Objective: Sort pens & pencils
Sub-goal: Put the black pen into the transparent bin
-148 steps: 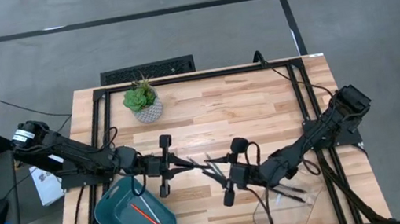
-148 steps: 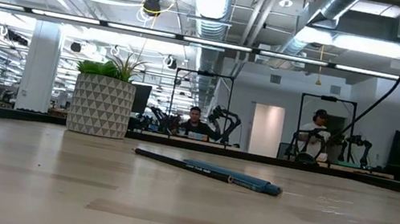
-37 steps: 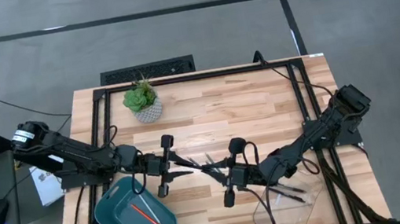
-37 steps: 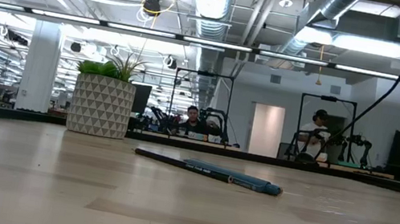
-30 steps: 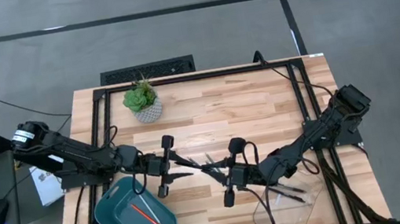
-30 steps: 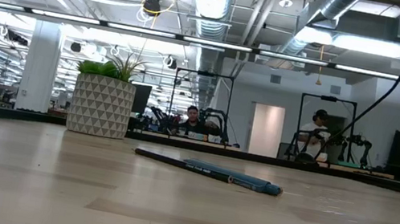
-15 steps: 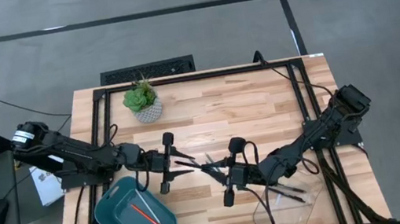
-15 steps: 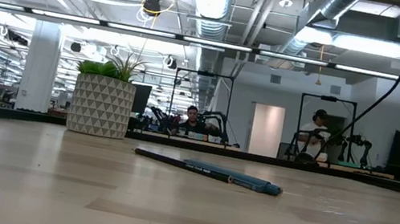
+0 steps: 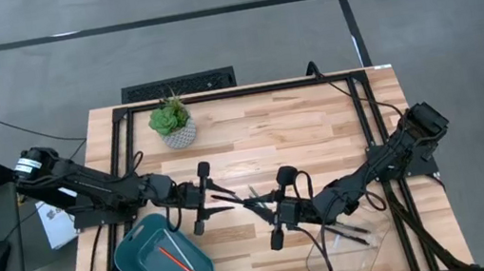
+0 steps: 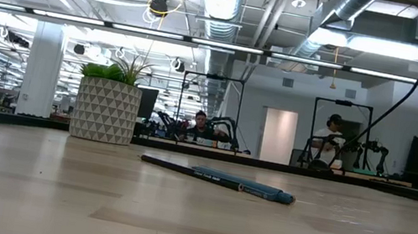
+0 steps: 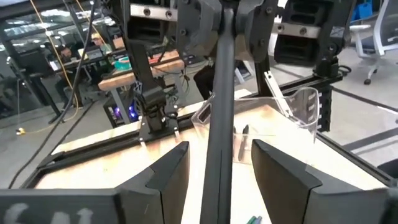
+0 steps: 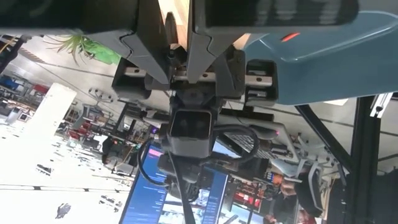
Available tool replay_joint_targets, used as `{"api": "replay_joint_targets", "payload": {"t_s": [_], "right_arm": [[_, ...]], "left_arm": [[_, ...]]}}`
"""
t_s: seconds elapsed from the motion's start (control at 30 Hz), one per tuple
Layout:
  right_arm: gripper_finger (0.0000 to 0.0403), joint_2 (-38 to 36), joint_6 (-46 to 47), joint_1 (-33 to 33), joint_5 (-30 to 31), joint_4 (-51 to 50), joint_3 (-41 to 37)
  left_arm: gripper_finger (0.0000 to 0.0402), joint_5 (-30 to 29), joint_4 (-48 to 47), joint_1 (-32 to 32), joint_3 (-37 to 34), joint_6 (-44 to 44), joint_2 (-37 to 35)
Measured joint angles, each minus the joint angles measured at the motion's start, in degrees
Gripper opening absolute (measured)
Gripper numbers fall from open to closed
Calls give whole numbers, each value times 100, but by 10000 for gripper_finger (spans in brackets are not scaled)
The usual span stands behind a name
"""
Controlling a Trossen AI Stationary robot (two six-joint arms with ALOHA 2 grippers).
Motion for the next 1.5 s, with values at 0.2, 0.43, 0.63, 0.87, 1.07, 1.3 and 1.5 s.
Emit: {"api": "replay_joint_targets", "payload": {"t_s": [0.2, 0.43, 0.63, 0.87, 1.07, 1.3, 1.5], "right_arm": [[66, 0, 0, 0, 0, 0, 0], [66, 0, 2, 2, -2, 2, 0], [66, 0, 2, 18, 0, 0, 0], [66, 0, -80, 151, 27, -9, 0], [66, 0, -157, 195, 133, -10, 2], [66, 0, -302, 261, 556, -9, 2], [66, -7, -306, 387, 892, -15, 2]], "left_arm": [[165, -2, -32, 0, -133, -73, 0], [165, -37, -107, 0, -137, -112, 0], [165, -160, -227, 2, -137, -107, 0], [165, -469, -592, 2, -137, -241, 0], [165, -586, -899, -3, -137, -440, 0], [165, -589, -1377, -50, -137, -650, 0], [165, -581, -1394, -154, -137, -627, 0]]}}
